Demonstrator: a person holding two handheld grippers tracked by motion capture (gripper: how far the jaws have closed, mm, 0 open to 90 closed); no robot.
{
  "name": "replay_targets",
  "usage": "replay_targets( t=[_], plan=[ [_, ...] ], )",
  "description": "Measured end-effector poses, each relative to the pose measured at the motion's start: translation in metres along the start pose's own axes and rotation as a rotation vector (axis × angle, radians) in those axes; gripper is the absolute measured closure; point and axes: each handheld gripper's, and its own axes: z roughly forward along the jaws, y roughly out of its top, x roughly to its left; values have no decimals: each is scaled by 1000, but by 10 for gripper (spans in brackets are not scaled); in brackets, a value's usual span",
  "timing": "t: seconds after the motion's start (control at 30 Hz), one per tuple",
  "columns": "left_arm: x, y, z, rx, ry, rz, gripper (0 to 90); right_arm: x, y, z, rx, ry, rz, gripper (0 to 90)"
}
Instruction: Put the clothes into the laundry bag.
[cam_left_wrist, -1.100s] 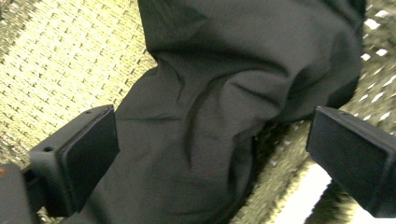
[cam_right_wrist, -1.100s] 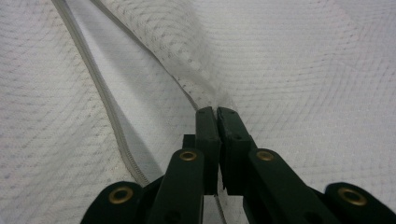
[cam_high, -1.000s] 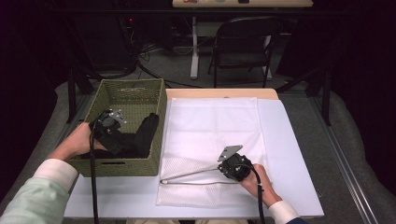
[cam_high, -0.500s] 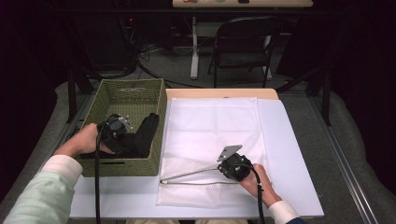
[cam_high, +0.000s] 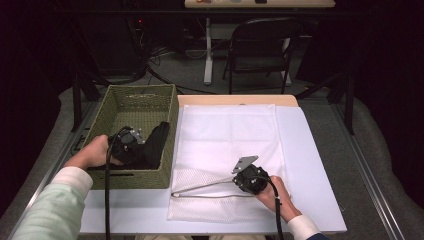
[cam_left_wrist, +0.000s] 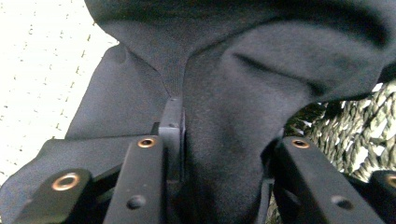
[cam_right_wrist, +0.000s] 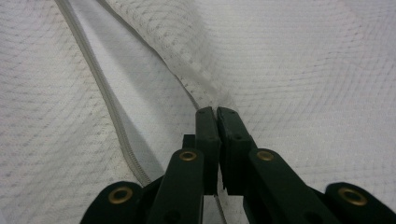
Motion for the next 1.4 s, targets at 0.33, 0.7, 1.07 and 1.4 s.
replay_targets(
  t=[0.33, 0.7, 1.07, 1.4],
  plan=[
    [-3, -8, -15, -21, 26, 31, 689, -2, 0, -1, -8, 5, 6, 875],
    [-5, -4, -31, -2, 53, 26, 692, -4, 1, -3, -21, 1, 18, 879],
    [-6, -1, -47, -21, 78, 29, 693, -7, 2, -5, -37, -17, 17, 880],
    [-7, 4, -64, -25, 83, 43, 694, -10, 1, -8, -47, -32, 27, 880]
  ],
)
